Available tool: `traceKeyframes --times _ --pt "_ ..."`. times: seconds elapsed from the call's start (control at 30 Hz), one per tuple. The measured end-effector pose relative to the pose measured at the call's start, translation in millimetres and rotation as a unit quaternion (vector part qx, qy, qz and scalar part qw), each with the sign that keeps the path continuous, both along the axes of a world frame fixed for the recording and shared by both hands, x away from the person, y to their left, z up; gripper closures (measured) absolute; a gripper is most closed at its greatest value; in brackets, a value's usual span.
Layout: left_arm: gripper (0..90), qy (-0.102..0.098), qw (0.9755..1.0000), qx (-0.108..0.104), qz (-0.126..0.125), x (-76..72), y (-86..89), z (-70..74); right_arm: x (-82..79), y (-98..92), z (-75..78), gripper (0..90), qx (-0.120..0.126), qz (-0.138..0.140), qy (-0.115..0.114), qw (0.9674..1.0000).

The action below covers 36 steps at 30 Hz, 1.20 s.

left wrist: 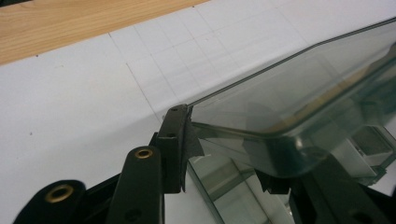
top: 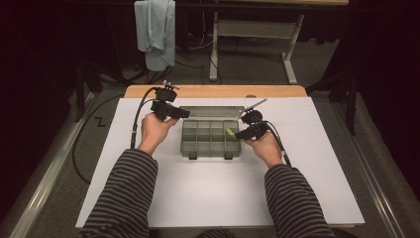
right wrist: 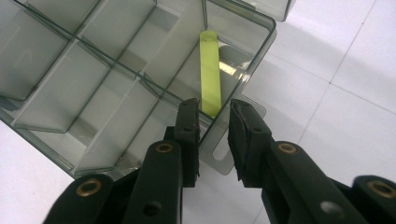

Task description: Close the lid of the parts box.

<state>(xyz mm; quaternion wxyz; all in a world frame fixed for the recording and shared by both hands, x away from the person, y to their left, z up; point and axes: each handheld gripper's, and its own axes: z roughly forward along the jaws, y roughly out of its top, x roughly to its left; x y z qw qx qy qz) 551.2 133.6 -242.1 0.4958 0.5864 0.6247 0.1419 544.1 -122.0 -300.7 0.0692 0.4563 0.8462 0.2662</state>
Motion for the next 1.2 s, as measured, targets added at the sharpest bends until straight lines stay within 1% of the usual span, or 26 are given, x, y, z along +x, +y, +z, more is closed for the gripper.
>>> traceKeyframes --times 0.1,0.23,0.33,0.57,0.67,0.8,0.87,0.93,1.03,1.07,1.13,1.2 --pt "59.7 -0.005 1.0000 0.002 -0.001 -3.5 -0.6 3.3 0.3 -0.2 0.3 76.0 -0.002 0.001 0.001 1.0000" --pt "59.9 -0.012 0.9998 0.018 -0.005 -7.2 -3.6 3.9 0.2 -0.4 0.0 76.0 0.000 0.001 0.001 1.0000" --pt "59.9 -0.018 0.9995 0.025 -0.007 -9.6 -5.2 3.0 -0.2 -0.7 -0.2 75.9 -0.001 0.002 -0.001 1.0000" --pt "59.8 -0.018 0.9996 0.021 -0.006 -10.5 -3.4 0.5 -1.9 0.4 -0.4 76.0 -0.002 0.001 -0.006 1.0000" --pt "59.8 -0.018 0.9996 0.021 -0.008 -10.9 -2.5 -0.2 -2.6 0.0 -1.0 75.9 -0.004 0.006 -0.014 0.9999" --pt "59.4 -0.018 0.9996 0.020 -0.009 -11.5 -1.9 -1.6 -3.3 1.3 -0.7 76.0 -0.009 0.010 -0.018 0.9997" --pt "59.5 -0.018 0.9995 0.023 -0.010 -12.0 -2.2 -1.7 -3.8 2.1 -0.2 76.0 -0.015 0.010 -0.020 0.9996" --pt "59.5 -0.020 0.9993 0.031 -0.012 -13.1 -3.3 -2.0 -4.0 2.2 -0.2 75.7 -0.015 0.010 -0.021 0.9996" --pt "59.4 -0.022 0.9990 0.037 -0.013 -14.8 -5.0 -2.8 -4.5 2.1 -1.1 73.8 -0.017 0.018 -0.028 0.9993" --pt "59.4 -0.023 0.9989 0.038 -0.013 -15.0 -5.0 -3.0 -4.9 2.7 -1.1 71.6 -0.020 0.024 -0.030 0.9991" --pt "59.4 -0.024 0.9990 0.037 -0.013 -15.1 -5.1 -3.5 -5.9 4.0 -0.7 69.2 -0.025 0.033 -0.033 0.9986" --pt "59.2 -0.025 0.9990 0.035 -0.015 -15.0 -4.4 -4.0 -7.2 3.6 0.2 69.1 -0.026 0.037 -0.036 0.9984"
